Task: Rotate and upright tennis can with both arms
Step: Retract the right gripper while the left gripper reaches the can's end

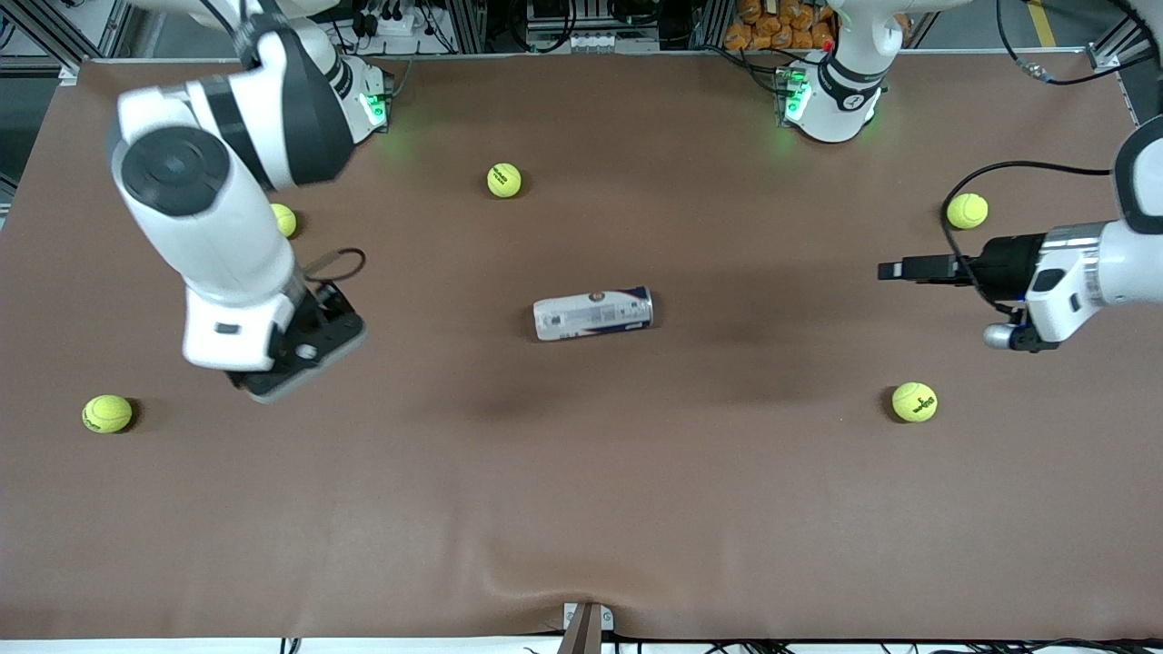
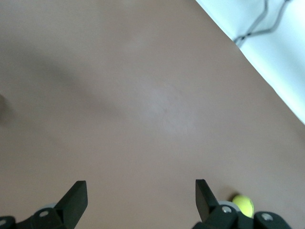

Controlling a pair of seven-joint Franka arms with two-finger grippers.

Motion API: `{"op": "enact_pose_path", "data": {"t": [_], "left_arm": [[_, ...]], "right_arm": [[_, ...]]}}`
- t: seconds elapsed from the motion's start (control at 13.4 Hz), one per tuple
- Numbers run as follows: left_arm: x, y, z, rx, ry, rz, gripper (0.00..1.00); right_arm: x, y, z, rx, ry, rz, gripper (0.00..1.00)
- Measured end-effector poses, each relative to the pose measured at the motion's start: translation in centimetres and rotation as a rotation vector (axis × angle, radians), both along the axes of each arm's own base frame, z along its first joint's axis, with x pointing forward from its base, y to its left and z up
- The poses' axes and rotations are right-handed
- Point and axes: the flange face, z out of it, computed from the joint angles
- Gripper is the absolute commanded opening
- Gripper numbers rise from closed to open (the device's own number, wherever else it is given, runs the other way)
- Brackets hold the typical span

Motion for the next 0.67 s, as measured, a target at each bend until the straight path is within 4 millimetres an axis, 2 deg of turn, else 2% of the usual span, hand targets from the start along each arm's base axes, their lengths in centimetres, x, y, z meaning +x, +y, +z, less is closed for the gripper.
{"op": "enact_pose_path", "data": {"t": [0.07, 0.15, 0.37, 0.45, 0.52, 0.67], "left_arm": [[-0.2, -0.9, -1.1, -0.017, 0.004, 0.006, 1.00], [-0.3, -1.5, -1.8, -0.033, 0.004, 0.013, 1.00], [-0.9, -3.8, -4.2, -0.060, -0.001, 0.028, 1.00], [-1.3, -4.8, -5.3, -0.081, -0.004, 0.033, 1.00], [-1.7, -5.6, -6.5, -0.101, -0.009, 0.034, 1.00], [-2.7, -7.2, -8.9, -0.139, -0.031, 0.040, 1.00]], "right_arm": [[-0.6, -1.8, 1.6, 0.018, 0.010, -0.072, 1.00], [-0.9, -4.6, 3.0, 0.052, 0.020, -0.150, 1.00], [-1.0, -17.4, 5.8, 0.137, 0.031, -0.379, 1.00], [-1.6, -20.7, 6.5, 0.147, 0.032, -0.434, 1.00], [-2.3, -22.6, 7.2, 0.151, 0.033, -0.472, 1.00], [-4.0, -23.7, 9.1, 0.152, 0.036, -0.540, 1.00]]}}
